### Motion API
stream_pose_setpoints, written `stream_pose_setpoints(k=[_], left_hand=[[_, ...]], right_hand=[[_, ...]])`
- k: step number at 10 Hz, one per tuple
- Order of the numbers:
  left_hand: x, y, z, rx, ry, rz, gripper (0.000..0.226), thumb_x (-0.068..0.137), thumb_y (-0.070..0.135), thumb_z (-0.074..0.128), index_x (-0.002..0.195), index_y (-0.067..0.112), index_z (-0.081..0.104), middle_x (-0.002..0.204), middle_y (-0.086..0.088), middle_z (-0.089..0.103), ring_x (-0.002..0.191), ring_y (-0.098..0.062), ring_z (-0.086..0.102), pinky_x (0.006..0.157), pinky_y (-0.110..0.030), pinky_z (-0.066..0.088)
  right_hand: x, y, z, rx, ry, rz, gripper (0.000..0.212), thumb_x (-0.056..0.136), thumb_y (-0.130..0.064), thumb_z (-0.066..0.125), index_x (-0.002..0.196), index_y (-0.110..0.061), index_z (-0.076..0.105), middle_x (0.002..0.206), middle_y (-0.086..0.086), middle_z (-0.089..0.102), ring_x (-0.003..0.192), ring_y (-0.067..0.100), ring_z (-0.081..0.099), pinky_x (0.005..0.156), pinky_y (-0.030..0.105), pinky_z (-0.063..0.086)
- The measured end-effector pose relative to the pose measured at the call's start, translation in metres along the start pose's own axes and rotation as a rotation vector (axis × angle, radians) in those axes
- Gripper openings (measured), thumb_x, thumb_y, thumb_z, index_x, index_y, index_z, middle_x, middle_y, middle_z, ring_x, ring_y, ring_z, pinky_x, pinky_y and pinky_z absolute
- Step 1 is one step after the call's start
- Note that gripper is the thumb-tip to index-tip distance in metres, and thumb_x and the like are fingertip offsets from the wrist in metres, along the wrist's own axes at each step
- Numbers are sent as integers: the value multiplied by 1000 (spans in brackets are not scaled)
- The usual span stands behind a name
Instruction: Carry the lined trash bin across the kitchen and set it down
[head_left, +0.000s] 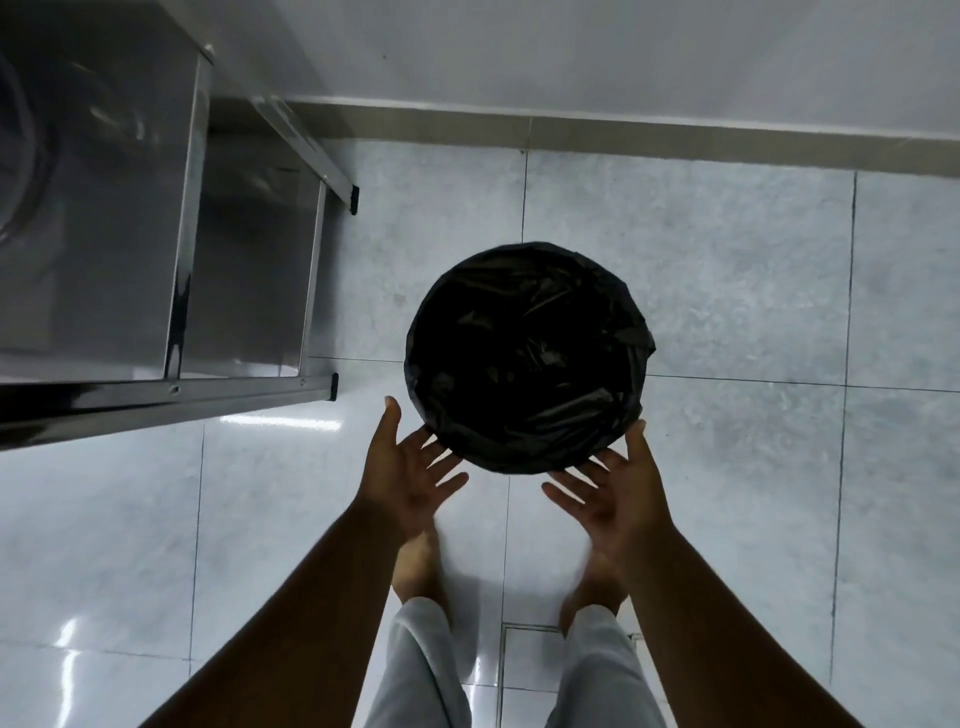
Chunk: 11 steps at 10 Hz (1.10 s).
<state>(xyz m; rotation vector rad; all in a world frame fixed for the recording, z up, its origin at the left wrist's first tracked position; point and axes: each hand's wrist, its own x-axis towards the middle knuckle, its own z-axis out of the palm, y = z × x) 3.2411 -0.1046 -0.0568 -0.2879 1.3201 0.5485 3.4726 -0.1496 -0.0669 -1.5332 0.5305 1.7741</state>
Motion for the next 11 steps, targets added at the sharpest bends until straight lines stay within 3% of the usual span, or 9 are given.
stream_pose_setpoints(k=[4, 6, 8, 10, 11], left_hand=[[53, 107, 91, 156, -145, 167, 84, 86, 73, 40, 146, 14, 43, 150, -15, 48, 137, -36, 45, 116, -53, 31], [67, 141, 123, 246, -169, 229, 82, 85, 74, 41, 147, 19, 42, 153, -8, 45, 139, -35, 43, 115, -53, 33], [73, 151, 129, 260, -171, 255, 82, 85, 73, 42, 149, 22, 39, 155, -5, 42, 141, -37, 39, 115, -54, 32], [57, 138, 113, 281, -122, 222, 88, 86, 71, 44, 155, 22, 24, 161, -5, 31, 142, -35, 38, 116, -53, 32], [34, 128, 99, 422, -57, 236, 85, 88, 71, 42, 156, 23, 22, 162, -5, 30, 143, -32, 37, 116, -51, 31]], right_hand=[[48, -110, 93, -132, -143, -180, 83, 89, -75, 37, 151, -20, 45, 151, 12, 52, 129, 36, 57, 96, 48, 53], [57, -145, 130, -187, -170, -246, 79, 93, -70, 37, 154, -22, 39, 156, 9, 47, 135, 38, 52, 103, 49, 49], [59, -157, 140, -203, -187, -248, 78, 93, -69, 40, 155, -23, 38, 158, 6, 44, 135, 38, 51, 100, 49, 51], [45, -148, 126, -212, -129, -199, 91, 89, -68, 49, 160, -16, 24, 161, 9, 37, 134, 39, 52, 94, 49, 54], [24, -147, 120, -326, -90, -233, 85, 92, -67, 45, 160, -18, 26, 161, 9, 39, 136, 37, 51, 96, 48, 53]])
